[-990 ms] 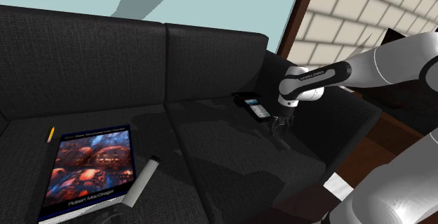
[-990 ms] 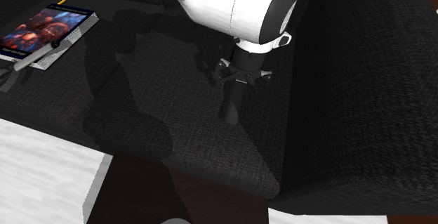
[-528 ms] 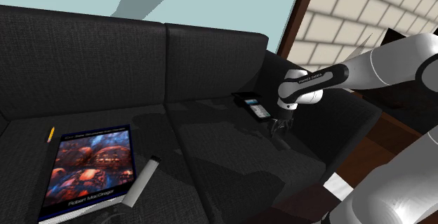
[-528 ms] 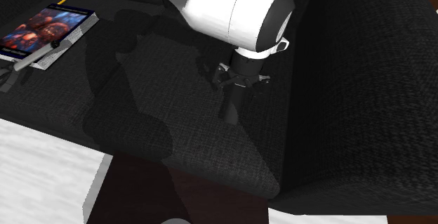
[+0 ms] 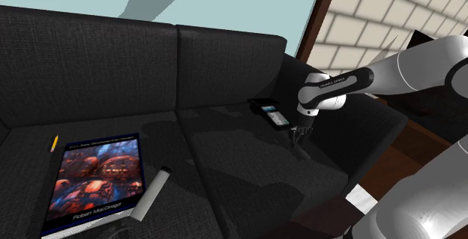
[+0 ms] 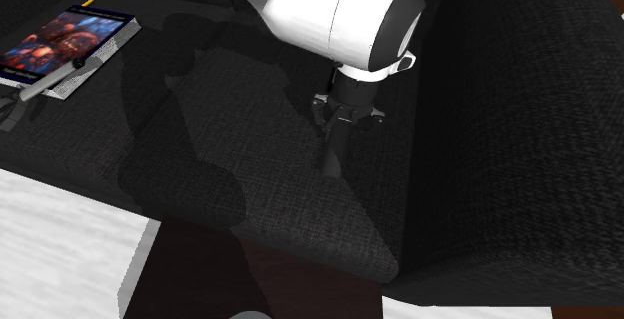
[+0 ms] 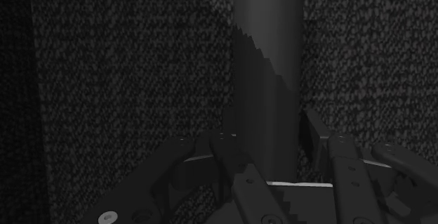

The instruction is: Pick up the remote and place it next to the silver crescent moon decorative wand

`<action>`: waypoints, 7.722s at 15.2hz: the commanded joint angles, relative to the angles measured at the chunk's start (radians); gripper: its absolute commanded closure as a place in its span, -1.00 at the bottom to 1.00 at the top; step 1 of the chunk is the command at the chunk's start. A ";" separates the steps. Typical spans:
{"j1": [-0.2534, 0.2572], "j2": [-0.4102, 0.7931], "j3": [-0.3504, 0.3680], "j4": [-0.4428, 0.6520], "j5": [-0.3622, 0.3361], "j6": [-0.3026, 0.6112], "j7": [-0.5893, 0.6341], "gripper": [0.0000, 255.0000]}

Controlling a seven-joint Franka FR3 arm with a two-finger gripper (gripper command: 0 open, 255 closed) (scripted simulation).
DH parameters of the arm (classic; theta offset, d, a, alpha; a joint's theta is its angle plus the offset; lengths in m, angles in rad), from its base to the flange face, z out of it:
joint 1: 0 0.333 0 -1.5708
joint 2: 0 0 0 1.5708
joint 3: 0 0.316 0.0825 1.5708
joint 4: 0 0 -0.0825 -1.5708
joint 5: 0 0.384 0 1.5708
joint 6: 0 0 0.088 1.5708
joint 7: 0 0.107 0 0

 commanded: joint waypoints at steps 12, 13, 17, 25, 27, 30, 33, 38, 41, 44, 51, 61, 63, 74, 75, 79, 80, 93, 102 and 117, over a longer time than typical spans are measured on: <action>0.002 -0.071 0.009 0.035 -0.018 -0.111 0.024 1.00; 0.002 -0.080 0.010 0.041 -0.020 -0.125 0.026 1.00; 0.001 -0.111 0.013 0.069 -0.027 -0.183 0.035 1.00; 0.000 -0.160 0.020 0.134 -0.037 -0.296 0.049 1.00; 0.000 -0.170 0.022 0.153 -0.038 -0.324 0.051 1.00; 0.000 -0.183 0.025 0.182 -0.040 -0.366 0.055 1.00; 0.000 -0.194 0.027 0.213 -0.041 -0.407 0.059 1.00; 0.035 -0.181 0.073 0.236 -0.009 -0.415 0.126 1.00; 0.069 -0.155 0.117 0.258 0.022 -0.408 0.190 1.00; 0.103 -0.120 0.158 0.290 0.051 -0.401 0.253 1.00; 0.177 -0.010 0.247 0.404 0.105 -0.389 0.394 1.00; 0.276 0.212 0.348 0.668 0.134 -0.403 0.590 1.00; 0.296 0.265 0.363 0.737 0.132 -0.413 0.628 1.00; 0.428 0.650 0.420 1.294 0.093 -0.556 0.829 1.00; 0.444 0.700 0.422 1.374 0.087 -0.583 0.847 1.00; 0.487 0.856 0.425 1.607 0.072 -0.654 0.887 1.00; 0.486 0.849 0.425 1.582 0.073 -0.636 0.885 1.00; 0.478 0.828 0.422 1.371 0.077 -0.449 0.858 1.00; 0.477 0.851 0.420 1.288 0.078 -0.344 0.843 1.00; 0.477 0.855 0.420 1.279 0.078 -0.331 0.841 -1.00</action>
